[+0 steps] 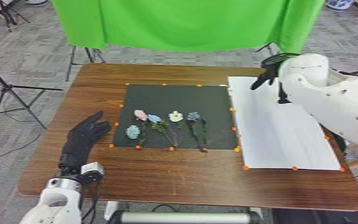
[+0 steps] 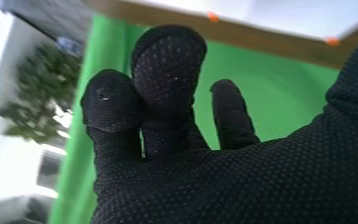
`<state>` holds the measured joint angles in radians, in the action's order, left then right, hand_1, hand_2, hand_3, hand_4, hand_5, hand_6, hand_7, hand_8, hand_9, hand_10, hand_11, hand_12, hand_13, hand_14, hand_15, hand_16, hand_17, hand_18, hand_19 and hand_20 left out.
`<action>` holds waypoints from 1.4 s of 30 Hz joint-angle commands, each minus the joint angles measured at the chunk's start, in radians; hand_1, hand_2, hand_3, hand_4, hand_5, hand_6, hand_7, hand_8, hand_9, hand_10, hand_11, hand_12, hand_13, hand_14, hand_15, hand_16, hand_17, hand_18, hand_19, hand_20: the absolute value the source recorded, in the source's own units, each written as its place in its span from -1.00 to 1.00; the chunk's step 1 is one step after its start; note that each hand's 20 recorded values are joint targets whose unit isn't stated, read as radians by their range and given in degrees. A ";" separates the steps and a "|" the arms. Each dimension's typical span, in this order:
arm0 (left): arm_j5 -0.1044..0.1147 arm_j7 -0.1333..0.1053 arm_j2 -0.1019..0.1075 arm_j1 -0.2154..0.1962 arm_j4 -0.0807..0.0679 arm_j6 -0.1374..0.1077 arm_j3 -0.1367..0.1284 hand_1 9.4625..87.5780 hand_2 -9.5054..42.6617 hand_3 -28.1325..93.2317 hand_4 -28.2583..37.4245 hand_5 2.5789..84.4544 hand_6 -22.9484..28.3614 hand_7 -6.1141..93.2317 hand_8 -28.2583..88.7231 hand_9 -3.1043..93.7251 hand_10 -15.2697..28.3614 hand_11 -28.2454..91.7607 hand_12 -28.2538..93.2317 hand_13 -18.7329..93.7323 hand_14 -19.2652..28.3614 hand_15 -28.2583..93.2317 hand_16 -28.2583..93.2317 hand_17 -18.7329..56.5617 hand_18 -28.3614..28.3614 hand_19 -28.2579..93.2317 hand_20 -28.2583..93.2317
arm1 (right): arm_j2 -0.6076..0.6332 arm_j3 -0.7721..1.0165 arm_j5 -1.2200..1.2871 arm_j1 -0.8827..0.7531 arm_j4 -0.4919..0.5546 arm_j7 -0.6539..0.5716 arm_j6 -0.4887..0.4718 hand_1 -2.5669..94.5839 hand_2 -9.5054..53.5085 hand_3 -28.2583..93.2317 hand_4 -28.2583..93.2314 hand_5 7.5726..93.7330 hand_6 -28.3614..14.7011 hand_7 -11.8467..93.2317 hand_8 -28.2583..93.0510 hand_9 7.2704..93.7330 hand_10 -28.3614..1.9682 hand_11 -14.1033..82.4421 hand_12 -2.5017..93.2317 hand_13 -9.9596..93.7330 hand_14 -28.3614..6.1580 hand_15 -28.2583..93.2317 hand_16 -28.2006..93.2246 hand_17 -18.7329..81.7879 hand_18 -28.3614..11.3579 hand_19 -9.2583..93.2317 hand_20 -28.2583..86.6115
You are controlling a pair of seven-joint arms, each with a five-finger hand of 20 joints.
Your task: Arrange flowers
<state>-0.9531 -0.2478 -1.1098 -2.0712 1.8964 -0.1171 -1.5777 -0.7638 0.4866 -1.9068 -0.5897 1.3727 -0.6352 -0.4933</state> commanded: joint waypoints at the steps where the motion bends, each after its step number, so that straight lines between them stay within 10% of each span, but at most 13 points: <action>1: -0.004 0.020 -0.009 -0.020 -0.005 0.018 0.011 -0.59 -0.99 0.65 -0.81 -0.03 -0.09 -0.63 -0.64 0.00 0.29 -0.25 -0.37 0.03 0.49 -0.29 -0.54 -0.29 0.43 -0.47 -0.25 | 0.072 0.028 0.006 -0.106 0.013 -0.046 0.015 -0.68 -1.00 0.47 -0.97 -0.56 0.33 -0.73 -0.60 -0.44 -0.68 -0.68 -0.75 0.75 0.26 0.53 -0.10 0.47 -0.57 1.00 0.38; 11: -0.006 0.032 -0.005 -0.021 -0.004 0.025 0.009 -0.59 -0.99 0.65 -0.82 -0.03 -0.09 -0.63 -0.65 0.00 0.28 -0.25 -0.37 0.03 0.48 -0.29 -0.54 -0.29 0.43 -0.47 -0.25 | 0.117 0.034 -0.008 -0.217 0.056 -0.078 0.218 -0.42 -1.00 0.54 -0.87 -0.29 0.40 -0.61 -0.65 -0.15 -0.34 -0.60 -0.72 0.81 0.35 0.55 -0.11 0.54 -0.51 1.00 0.42; 22: -0.005 0.040 -0.004 -0.021 -0.004 0.028 0.007 -0.58 -0.97 0.65 -0.82 -0.03 -0.09 -0.63 -0.65 0.00 0.28 -0.25 -0.37 0.03 0.49 -0.29 -0.54 -0.29 0.42 -0.46 -0.25 | 0.166 0.120 0.007 -0.376 0.139 -0.070 0.591 0.23 -1.00 0.51 -0.92 0.60 0.41 -0.29 -0.48 0.81 0.25 -0.49 -0.26 0.97 0.57 0.58 -0.08 0.71 -0.36 1.00 0.55; 31: -0.004 0.037 -0.004 -0.027 -0.003 0.023 -0.001 -0.59 -0.96 0.65 -0.82 -0.02 -0.09 -0.63 -0.64 0.00 0.29 -0.25 -0.37 0.03 0.49 -0.29 -0.54 -0.29 0.42 -0.46 -0.25 | 0.093 0.527 0.079 -0.686 0.323 -0.076 0.860 0.26 -1.00 0.53 -0.92 0.67 0.37 -0.30 -0.49 0.86 0.14 -0.52 -0.21 0.97 0.59 0.58 -0.07 0.72 -0.34 1.00 0.55; 42: -0.013 0.026 -0.006 -0.020 -0.004 0.022 0.004 -0.59 -0.96 0.65 -0.82 -0.03 -0.09 -0.63 -0.64 0.00 0.29 -0.25 -0.37 0.02 0.49 -0.29 -0.54 -0.29 0.42 -0.46 -0.25 | 0.053 0.538 -0.154 -0.804 0.489 0.004 0.842 0.26 -1.00 0.52 -0.91 0.68 0.37 -0.32 -0.50 0.86 0.12 -0.54 -0.23 0.97 0.60 0.58 -0.07 0.72 -0.33 1.00 0.56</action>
<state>-0.9559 -0.2359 -1.1093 -2.0729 1.9005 -0.1064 -1.5828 -0.6992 1.0921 -1.9815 -1.3466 1.7961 -0.6857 0.3870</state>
